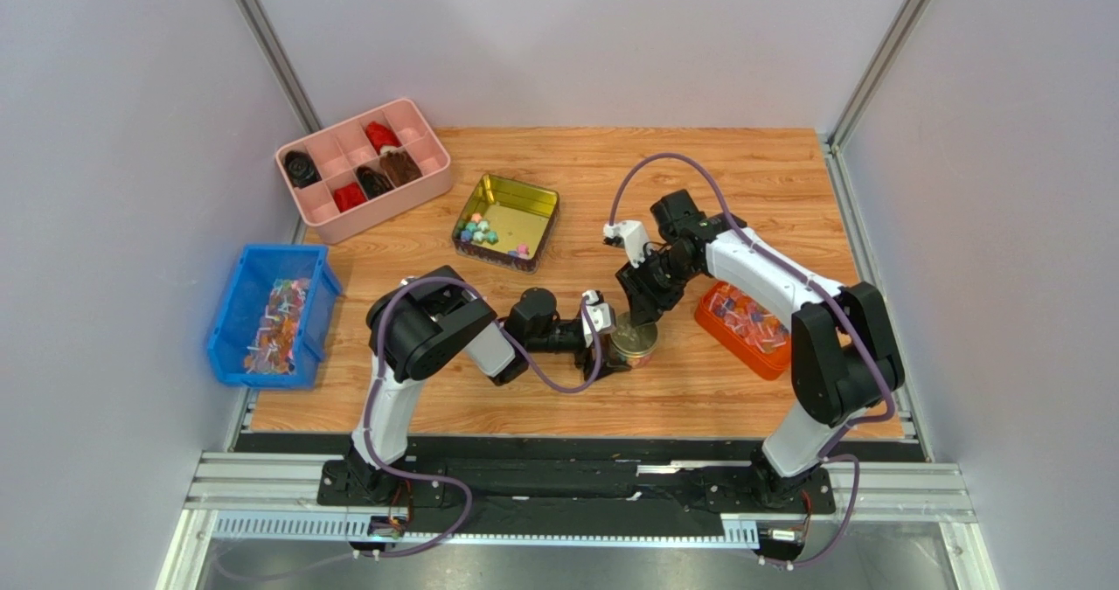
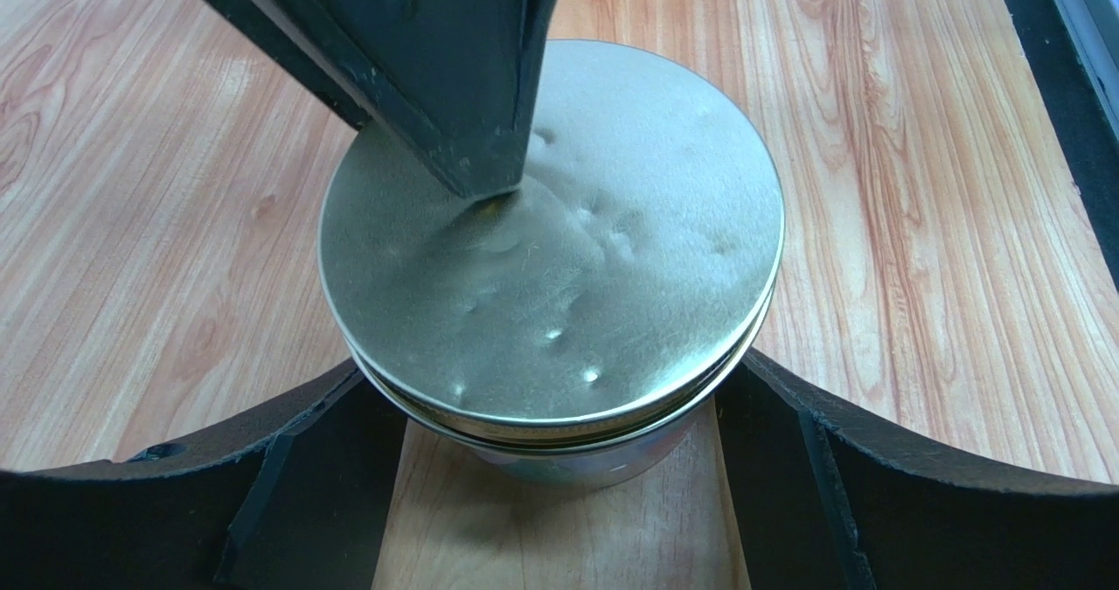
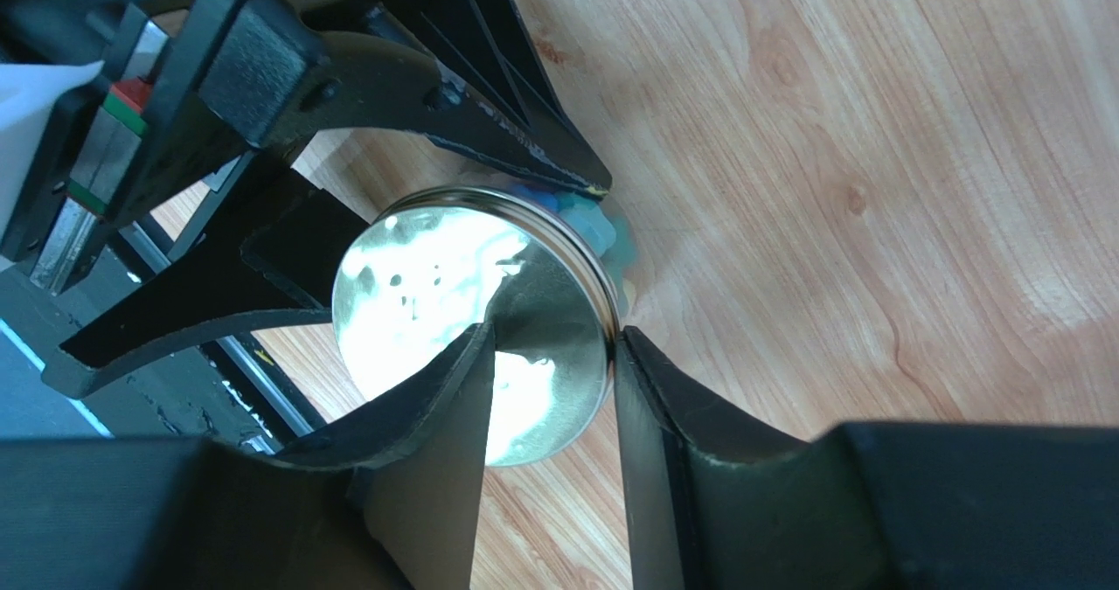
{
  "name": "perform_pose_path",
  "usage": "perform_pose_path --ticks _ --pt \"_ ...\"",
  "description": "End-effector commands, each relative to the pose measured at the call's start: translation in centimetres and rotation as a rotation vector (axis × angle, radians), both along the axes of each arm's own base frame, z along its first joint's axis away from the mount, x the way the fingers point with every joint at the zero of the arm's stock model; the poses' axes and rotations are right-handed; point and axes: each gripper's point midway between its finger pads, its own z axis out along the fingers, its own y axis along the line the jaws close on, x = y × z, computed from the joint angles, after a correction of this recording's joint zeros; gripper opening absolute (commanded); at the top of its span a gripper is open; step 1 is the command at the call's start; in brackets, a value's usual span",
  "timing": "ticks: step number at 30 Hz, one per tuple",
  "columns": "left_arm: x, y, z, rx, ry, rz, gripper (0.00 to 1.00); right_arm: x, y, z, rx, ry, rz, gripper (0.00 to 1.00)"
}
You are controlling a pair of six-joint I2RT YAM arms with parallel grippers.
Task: Pack the candies
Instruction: Screw the bottle lid onto the packing bottle.
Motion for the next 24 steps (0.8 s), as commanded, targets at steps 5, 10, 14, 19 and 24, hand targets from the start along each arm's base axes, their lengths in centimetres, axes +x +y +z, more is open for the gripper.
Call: perform_pose_path --ticks 5,10,14,19,24 --pt "1.5 -1.0 2.9 -0.054 -0.085 0.024 0.61 -1.5 -1.2 0.9 0.02 0.033 -0.007 0.35" --pt "1.6 -1.0 2.9 -0.048 -0.082 0.032 0.52 -2.6 -1.9 0.8 0.006 0.043 -0.014 0.32" --pt "1.6 -1.1 2.9 -0.045 -0.081 0.03 0.47 -3.4 -2.3 0.9 0.002 0.045 -0.018 0.32" --pt "1.7 -1.2 2.7 -0.027 -0.069 0.018 0.22 -4.5 -2.8 0.5 -0.014 0.073 -0.017 0.31" --pt "1.6 -1.3 2.6 -0.019 -0.073 0.005 0.17 -5.2 -3.1 0.8 -0.015 0.067 -0.016 0.31"
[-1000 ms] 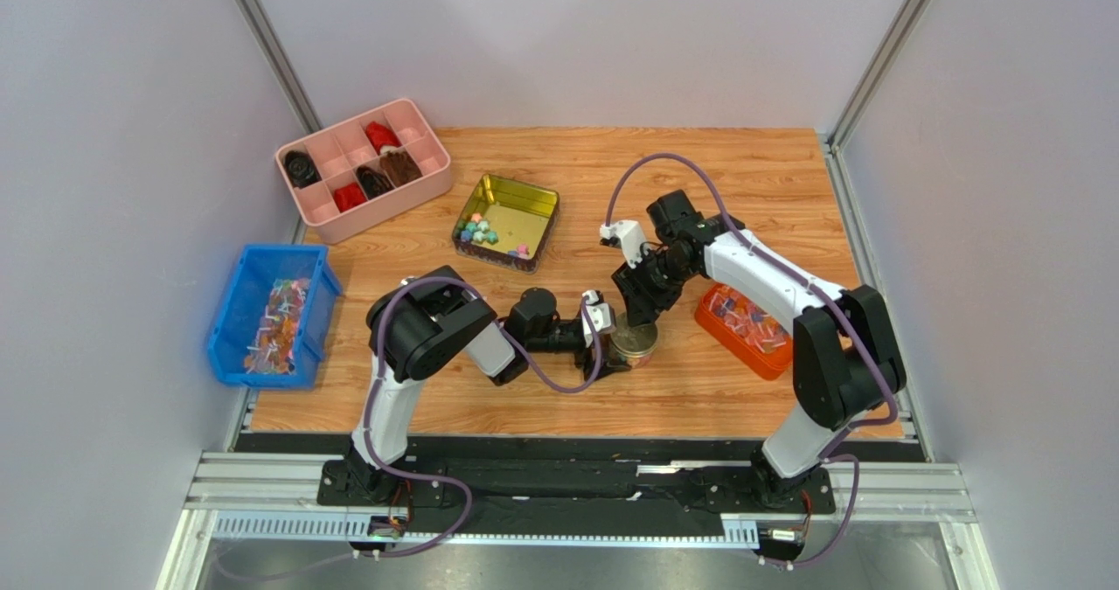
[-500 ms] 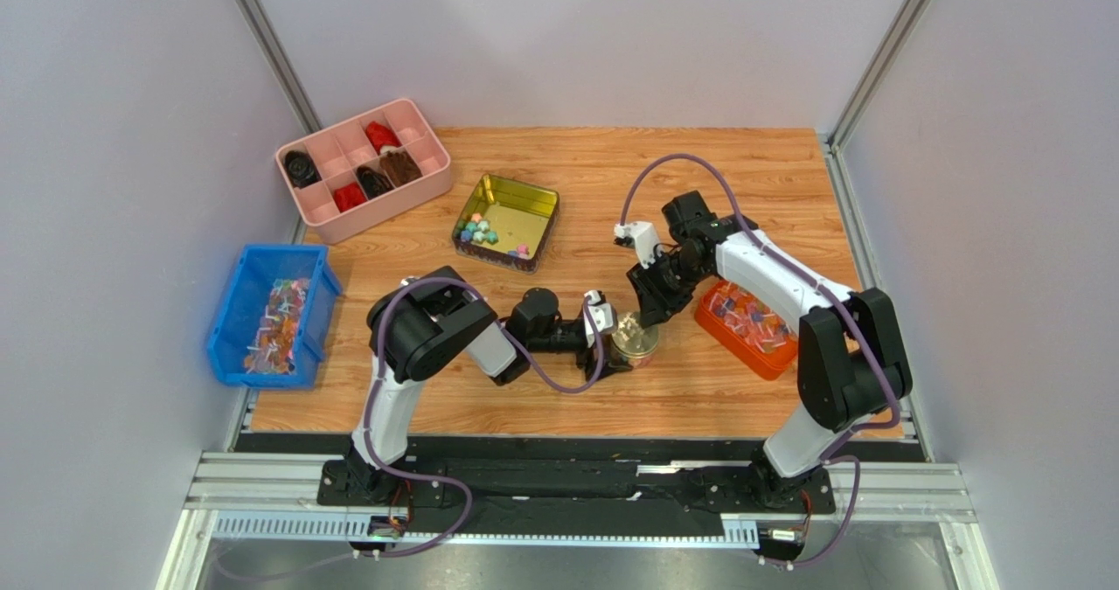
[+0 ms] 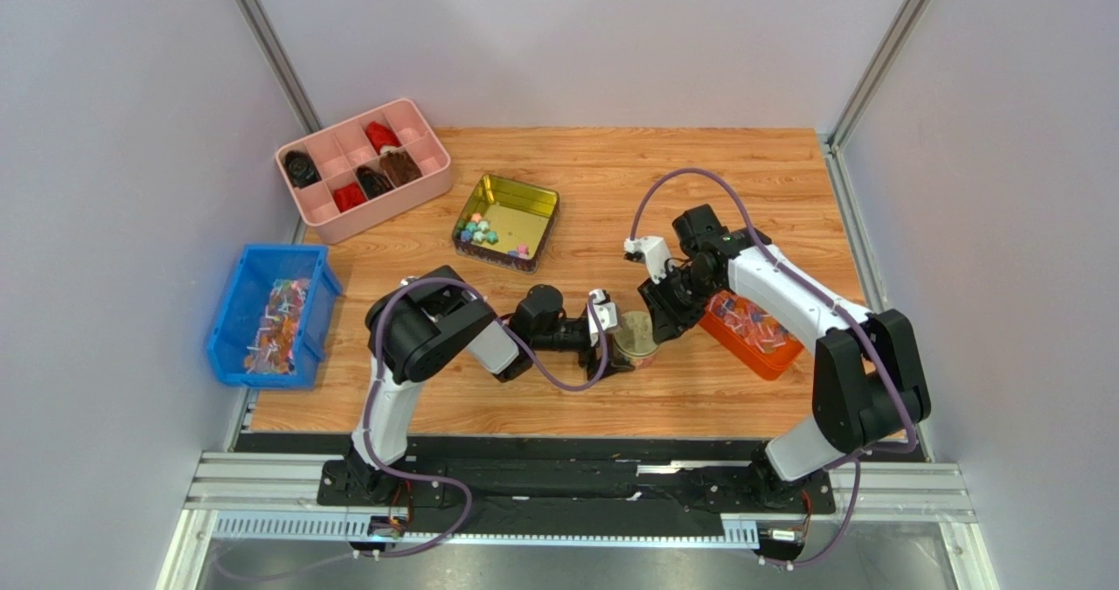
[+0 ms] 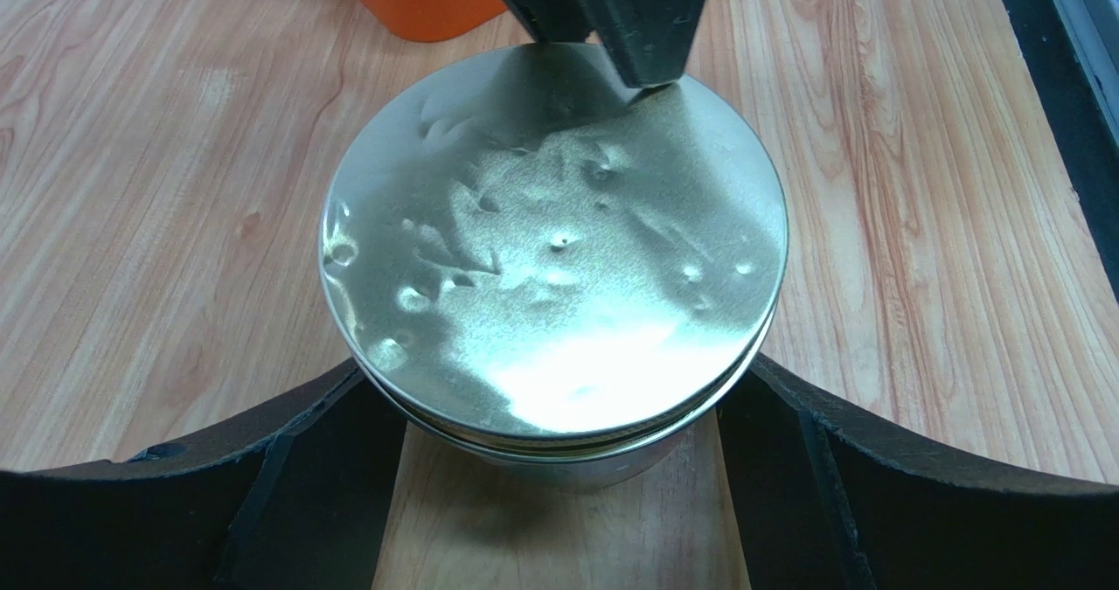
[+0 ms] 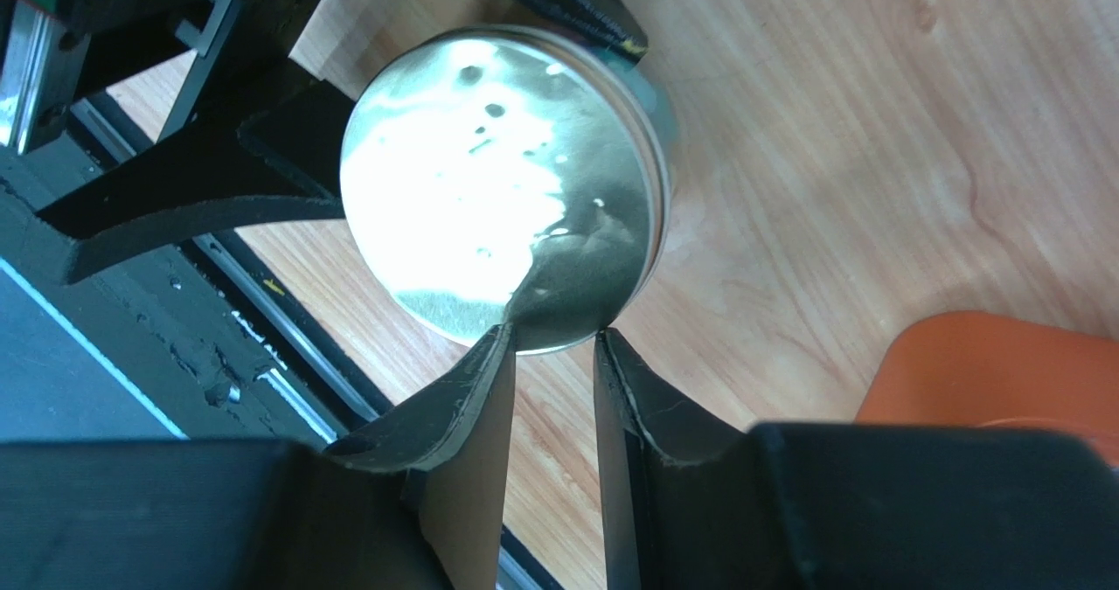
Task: Pack the candies
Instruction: Screw the bottle lid onto the packing bottle.
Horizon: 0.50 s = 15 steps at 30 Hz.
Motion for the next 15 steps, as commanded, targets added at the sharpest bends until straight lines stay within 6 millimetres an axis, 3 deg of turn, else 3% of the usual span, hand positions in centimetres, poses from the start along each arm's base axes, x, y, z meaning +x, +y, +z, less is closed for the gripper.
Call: perform_pose_path --ticks 1,7,11,12,15 --pt "1.2 -0.8 2.7 -0.041 -0.08 0.008 0.16 -1.8 -0.1 0.9 0.016 0.016 0.021 0.31" --pt "1.2 -0.9 2.8 -0.045 -0.082 0.0 0.16 -0.9 -0.4 2.8 0.008 -0.053 0.016 0.33" --pt "0.9 -1.0 2.9 -0.05 -0.078 -0.016 0.05 1.2 0.1 4.2 0.007 -0.111 0.013 0.36" --pt "0.8 -1.0 2.8 -0.049 -0.074 -0.022 0.05 2.1 0.5 5.1 0.017 -0.139 0.014 0.36" --pt "0.7 -1.0 3.0 -0.053 -0.076 -0.025 0.05 3.9 1.4 5.2 0.031 -0.134 0.018 0.37"
